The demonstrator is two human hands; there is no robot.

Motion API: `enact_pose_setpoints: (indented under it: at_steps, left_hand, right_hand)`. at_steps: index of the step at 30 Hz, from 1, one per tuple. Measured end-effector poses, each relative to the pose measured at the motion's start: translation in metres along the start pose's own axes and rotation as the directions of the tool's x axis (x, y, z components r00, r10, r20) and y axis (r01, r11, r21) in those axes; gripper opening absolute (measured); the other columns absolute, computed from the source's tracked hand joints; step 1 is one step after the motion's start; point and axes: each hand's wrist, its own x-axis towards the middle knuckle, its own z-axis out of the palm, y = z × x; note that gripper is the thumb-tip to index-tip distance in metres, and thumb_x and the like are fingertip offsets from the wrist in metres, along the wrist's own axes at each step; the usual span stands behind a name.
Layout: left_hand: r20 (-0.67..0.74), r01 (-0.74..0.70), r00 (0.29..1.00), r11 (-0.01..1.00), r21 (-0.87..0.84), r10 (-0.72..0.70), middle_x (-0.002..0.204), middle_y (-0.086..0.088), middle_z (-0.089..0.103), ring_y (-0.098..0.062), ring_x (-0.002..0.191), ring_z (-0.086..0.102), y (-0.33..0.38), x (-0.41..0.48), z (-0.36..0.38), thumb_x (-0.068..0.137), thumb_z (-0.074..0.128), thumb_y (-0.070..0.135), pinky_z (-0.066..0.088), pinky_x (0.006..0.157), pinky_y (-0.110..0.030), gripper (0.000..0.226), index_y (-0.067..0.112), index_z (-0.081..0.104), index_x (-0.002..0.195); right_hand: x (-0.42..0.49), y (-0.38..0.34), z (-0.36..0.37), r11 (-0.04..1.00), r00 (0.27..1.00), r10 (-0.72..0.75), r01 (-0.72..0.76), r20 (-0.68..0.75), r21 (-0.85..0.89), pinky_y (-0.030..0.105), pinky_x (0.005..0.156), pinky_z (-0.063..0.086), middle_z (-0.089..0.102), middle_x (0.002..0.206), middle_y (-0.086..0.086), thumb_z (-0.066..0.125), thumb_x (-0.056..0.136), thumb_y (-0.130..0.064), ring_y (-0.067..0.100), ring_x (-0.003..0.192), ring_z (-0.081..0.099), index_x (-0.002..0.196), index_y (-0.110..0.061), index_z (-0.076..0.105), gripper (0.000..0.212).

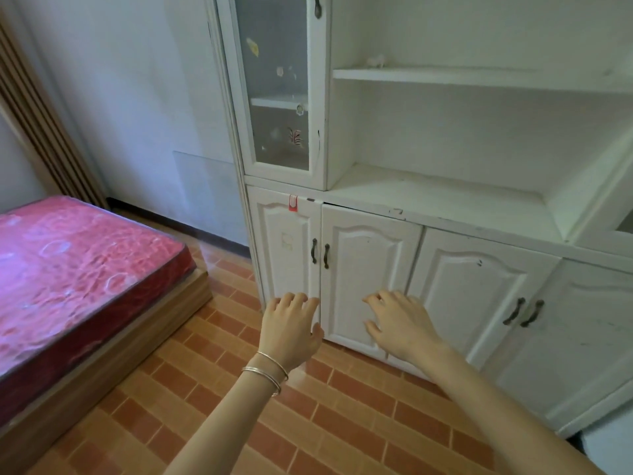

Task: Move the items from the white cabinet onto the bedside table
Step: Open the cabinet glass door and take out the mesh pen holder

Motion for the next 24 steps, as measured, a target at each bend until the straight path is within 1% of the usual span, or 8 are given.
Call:
enact_pose_setpoints:
  at_steps: [3,5,11,15,21,24]
  left_hand:
    - [-0.004,0.002,1.0,1.0,-0.016,-0.002,0.128,-0.002,0.057,-0.023,0.117,0.052,-0.012,0.028,0.011,0.085,0.049,0.036,0.038,0.098,-0.039,0.045,0.021,0.051,0.128]
    - [-0.012,0.007,1.0,1.0,-0.011,-0.007,0.131,-0.002,0.055,-0.022,0.12,0.049,-0.02,0.056,0.015,0.088,0.046,0.038,0.036,0.101,-0.038,0.046,0.022,0.047,0.131]
    - [-0.075,-0.007,0.997,0.999,0.032,0.009,0.125,-0.001,0.058,-0.022,0.114,0.052,-0.049,0.171,0.009,0.088,0.048,0.038,0.039,0.097,-0.036,0.043,0.021,0.049,0.127]
    - [-0.099,0.025,0.995,0.998,0.049,-0.02,0.128,-0.001,0.055,-0.022,0.116,0.05,-0.07,0.239,0.009,0.089,0.045,0.04,0.039,0.099,-0.036,0.045,0.021,0.047,0.13]
    - [-0.082,0.036,0.996,0.999,0.033,-0.033,0.133,0.001,0.052,-0.021,0.121,0.047,-0.099,0.299,0.024,0.09,0.043,0.041,0.035,0.103,-0.036,0.045,0.023,0.043,0.132]
    - [-0.106,0.028,0.994,0.999,0.043,-0.023,0.133,0.0,0.052,-0.022,0.121,0.047,-0.119,0.337,0.021,0.091,0.043,0.04,0.035,0.104,-0.036,0.045,0.022,0.044,0.132]
  right_hand:
    - [0.033,0.005,0.005,0.999,1.0,-0.025,0.025,-0.008,-0.029,0.039,0.096,0.037,0.05,0.129,0.003,0.037,0.093,-0.035,0.025,0.118,0.046,0.13,-0.02,0.043,0.04]
    - [0.061,0.011,0.004,0.998,0.999,-0.045,0.045,-0.009,-0.037,0.04,0.095,0.038,0.051,0.128,0.003,0.038,0.093,-0.035,0.025,0.117,0.046,0.129,-0.019,0.044,0.039]
    - [0.177,0.037,-0.026,0.997,0.993,-0.075,0.074,-0.095,-0.02,0.04,0.093,0.041,0.051,0.128,0.004,0.039,0.092,-0.036,0.026,0.117,0.047,0.127,-0.019,0.045,0.039]
    - [0.246,0.059,-0.042,0.995,0.988,-0.092,0.088,-0.125,-0.037,0.038,0.09,0.042,0.05,0.128,0.003,0.039,0.092,-0.034,0.026,0.116,0.048,0.128,-0.02,0.045,0.039]
    - [0.313,0.092,-0.051,0.997,0.992,-0.062,0.055,-0.109,-0.06,0.036,0.086,0.043,0.049,0.128,0.003,0.036,0.094,-0.033,0.024,0.113,0.049,0.132,-0.021,0.041,0.04]
    - [0.347,0.099,-0.061,0.997,0.988,-0.056,0.048,-0.142,-0.06,0.036,0.085,0.043,0.05,0.128,0.002,0.037,0.094,-0.034,0.024,0.112,0.049,0.131,-0.021,0.042,0.04]
